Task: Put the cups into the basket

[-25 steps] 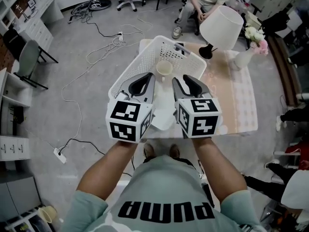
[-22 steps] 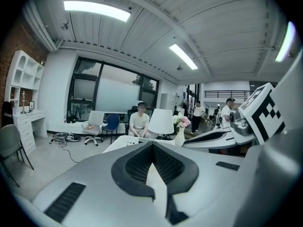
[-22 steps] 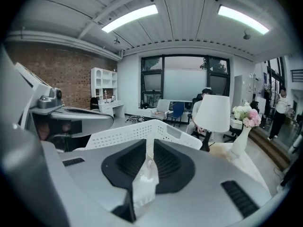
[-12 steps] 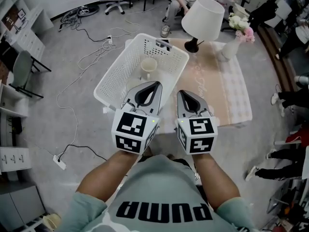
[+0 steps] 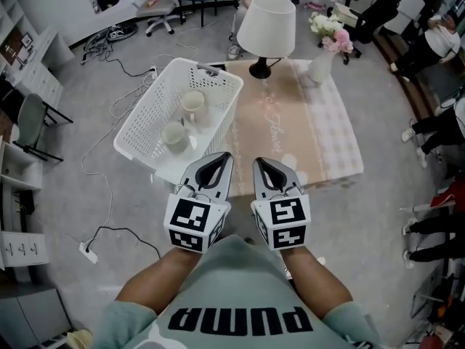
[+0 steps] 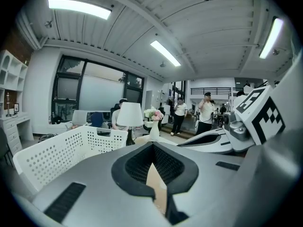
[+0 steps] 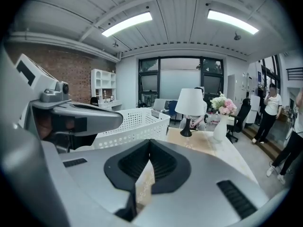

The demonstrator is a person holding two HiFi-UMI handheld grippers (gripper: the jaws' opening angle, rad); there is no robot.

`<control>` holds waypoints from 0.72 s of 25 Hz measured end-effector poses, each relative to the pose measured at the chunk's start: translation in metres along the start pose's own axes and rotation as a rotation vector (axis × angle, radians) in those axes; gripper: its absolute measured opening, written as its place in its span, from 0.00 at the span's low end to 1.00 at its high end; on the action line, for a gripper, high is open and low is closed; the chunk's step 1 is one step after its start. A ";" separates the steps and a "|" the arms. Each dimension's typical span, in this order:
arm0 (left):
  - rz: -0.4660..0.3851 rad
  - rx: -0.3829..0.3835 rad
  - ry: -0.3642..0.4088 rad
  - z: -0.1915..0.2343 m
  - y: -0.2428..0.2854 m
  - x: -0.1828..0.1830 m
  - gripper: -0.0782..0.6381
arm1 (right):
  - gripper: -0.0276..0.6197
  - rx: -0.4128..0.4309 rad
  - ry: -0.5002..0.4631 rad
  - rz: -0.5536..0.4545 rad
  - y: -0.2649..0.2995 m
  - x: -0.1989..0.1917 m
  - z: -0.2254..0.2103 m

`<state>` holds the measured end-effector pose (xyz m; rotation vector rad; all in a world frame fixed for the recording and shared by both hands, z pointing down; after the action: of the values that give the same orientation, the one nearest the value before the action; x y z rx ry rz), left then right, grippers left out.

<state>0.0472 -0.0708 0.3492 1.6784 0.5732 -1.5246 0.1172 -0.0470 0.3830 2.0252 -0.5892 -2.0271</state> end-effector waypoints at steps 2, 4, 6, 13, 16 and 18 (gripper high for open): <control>0.011 0.009 -0.003 -0.017 -0.001 -0.008 0.11 | 0.07 0.012 -0.005 -0.004 -0.013 -0.005 -0.005; 0.022 0.022 -0.008 -0.033 -0.002 -0.016 0.11 | 0.07 0.027 -0.008 -0.007 -0.027 -0.010 -0.010; 0.030 0.040 -0.014 -0.046 -0.004 -0.022 0.11 | 0.07 0.039 -0.019 -0.008 -0.040 -0.015 -0.016; 0.082 0.116 -0.054 -0.075 -0.024 -0.053 0.11 | 0.07 0.119 -0.054 0.008 -0.071 -0.049 -0.012; 0.104 0.130 -0.050 -0.082 -0.033 -0.064 0.11 | 0.07 0.142 -0.060 0.022 -0.077 -0.063 -0.007; 0.106 0.133 -0.035 -0.084 -0.038 -0.068 0.11 | 0.07 0.143 -0.068 0.029 -0.080 -0.070 -0.003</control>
<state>0.0577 0.0298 0.4032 1.7501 0.3655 -1.5405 0.1324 0.0540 0.4129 2.0189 -0.7938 -2.0993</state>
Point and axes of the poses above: the fingertips, and each gripper's own axes: y forward along the fingers, z to its left, x out of its top, the point moved 1 cm from there along -y, backward along the fingers, and after that the axes turned 4 degrees about y, right-handed, at the moved point
